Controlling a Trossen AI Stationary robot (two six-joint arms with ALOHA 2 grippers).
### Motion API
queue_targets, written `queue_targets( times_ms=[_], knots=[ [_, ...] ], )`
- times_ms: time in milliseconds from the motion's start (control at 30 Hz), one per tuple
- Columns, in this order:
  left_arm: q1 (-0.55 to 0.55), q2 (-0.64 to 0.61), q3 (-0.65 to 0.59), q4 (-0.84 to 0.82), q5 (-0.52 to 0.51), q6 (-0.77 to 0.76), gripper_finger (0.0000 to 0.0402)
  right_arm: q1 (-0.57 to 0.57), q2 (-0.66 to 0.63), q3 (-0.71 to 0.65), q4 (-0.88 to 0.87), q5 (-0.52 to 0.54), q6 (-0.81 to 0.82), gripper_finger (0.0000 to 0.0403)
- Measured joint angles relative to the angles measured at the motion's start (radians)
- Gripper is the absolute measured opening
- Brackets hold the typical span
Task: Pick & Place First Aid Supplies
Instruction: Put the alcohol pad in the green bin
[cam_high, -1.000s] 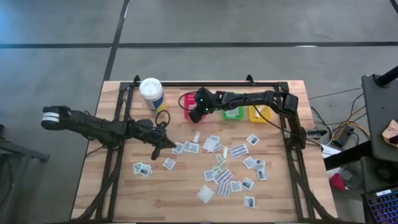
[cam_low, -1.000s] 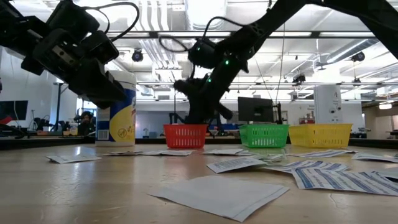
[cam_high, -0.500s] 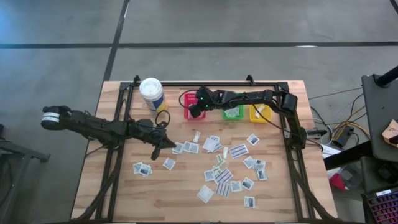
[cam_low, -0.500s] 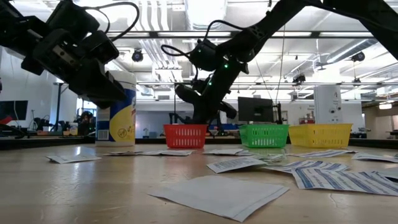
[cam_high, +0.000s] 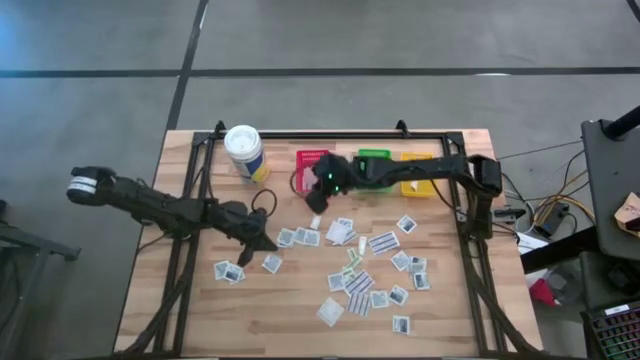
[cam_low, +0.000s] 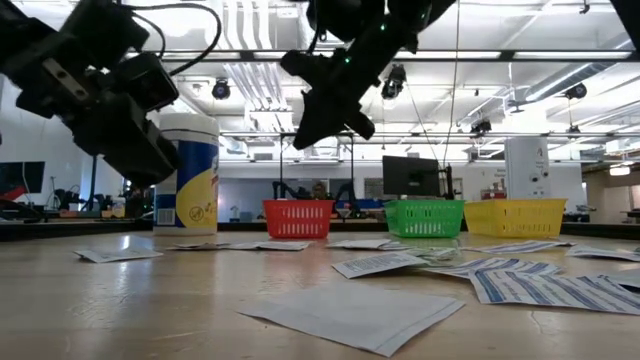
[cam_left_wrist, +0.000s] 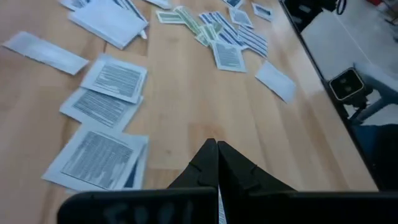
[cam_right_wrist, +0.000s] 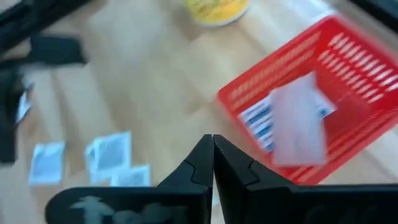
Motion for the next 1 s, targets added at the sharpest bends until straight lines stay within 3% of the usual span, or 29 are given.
queue_targets(
  times_ms=[267, 400, 567, 800, 1000],
  knots=[
    [-0.118, 0.000, 0.000, -0.075, -0.280, -0.067, 0.0000, 0.134, 0.040, -0.003, -0.025, 0.018, 0.013, 0.0008],
    [-0.142, 0.000, 0.000, -0.098, -0.357, -0.072, 0.0000, 0.188, 0.057, -0.004, -0.015, 0.044, 0.055, 0.0008],
    [-0.143, 0.000, -0.021, -0.106, -0.412, -0.074, 0.0000, 0.230, 0.060, -0.017, 0.023, 0.122, 0.116, 0.0008],
    [-0.143, 0.027, -0.068, -0.052, -0.423, -0.102, 0.0000, 0.257, 0.060, -0.078, 0.177, 0.119, 0.188, 0.0008],
    [-0.143, 0.133, -0.056, 0.036, -0.431, -0.098, 0.0000, 0.262, 0.060, -0.127, 0.319, 0.120, 0.220, 0.0008]
  ],
)
